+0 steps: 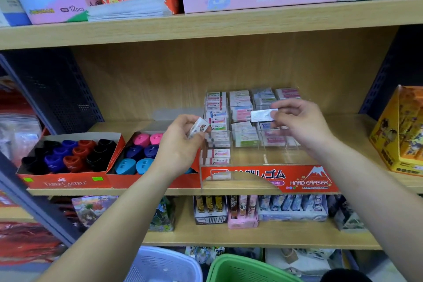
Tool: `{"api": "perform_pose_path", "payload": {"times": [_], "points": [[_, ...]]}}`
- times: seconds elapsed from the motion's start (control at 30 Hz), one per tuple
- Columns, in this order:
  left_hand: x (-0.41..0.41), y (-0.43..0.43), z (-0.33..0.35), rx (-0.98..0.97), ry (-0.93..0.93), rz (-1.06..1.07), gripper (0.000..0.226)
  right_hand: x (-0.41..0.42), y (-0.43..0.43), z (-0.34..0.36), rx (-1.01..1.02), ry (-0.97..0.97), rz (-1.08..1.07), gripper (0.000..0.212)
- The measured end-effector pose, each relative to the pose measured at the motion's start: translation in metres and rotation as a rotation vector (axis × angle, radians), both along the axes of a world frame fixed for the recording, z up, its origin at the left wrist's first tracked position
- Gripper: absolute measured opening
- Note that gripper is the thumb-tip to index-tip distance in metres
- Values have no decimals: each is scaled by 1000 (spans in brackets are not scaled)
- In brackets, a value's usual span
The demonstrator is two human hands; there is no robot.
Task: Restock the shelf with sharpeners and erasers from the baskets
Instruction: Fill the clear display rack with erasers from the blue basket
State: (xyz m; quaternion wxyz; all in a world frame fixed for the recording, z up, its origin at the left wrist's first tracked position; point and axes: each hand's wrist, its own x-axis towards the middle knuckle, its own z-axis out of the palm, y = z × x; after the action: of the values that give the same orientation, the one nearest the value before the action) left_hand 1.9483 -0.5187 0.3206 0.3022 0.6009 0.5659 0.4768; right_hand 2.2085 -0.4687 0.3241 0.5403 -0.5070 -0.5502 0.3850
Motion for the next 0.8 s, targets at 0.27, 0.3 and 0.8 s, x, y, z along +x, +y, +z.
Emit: {"api": "perform_pose_path", "payload": {"times": [0.27, 0.3, 0.8], "points": [[-3, 25, -11, 44, 100, 4, 24, -23, 64, -5, 76, -453, -25, 9], [-3, 26, -12, 36, 92, -4, 24, -25, 71, -7, 70, -472, -19, 10], [-8, 35, -20, 3, 17, -65, 23, -21, 86, -8, 150, -363, 67, 22]]}}
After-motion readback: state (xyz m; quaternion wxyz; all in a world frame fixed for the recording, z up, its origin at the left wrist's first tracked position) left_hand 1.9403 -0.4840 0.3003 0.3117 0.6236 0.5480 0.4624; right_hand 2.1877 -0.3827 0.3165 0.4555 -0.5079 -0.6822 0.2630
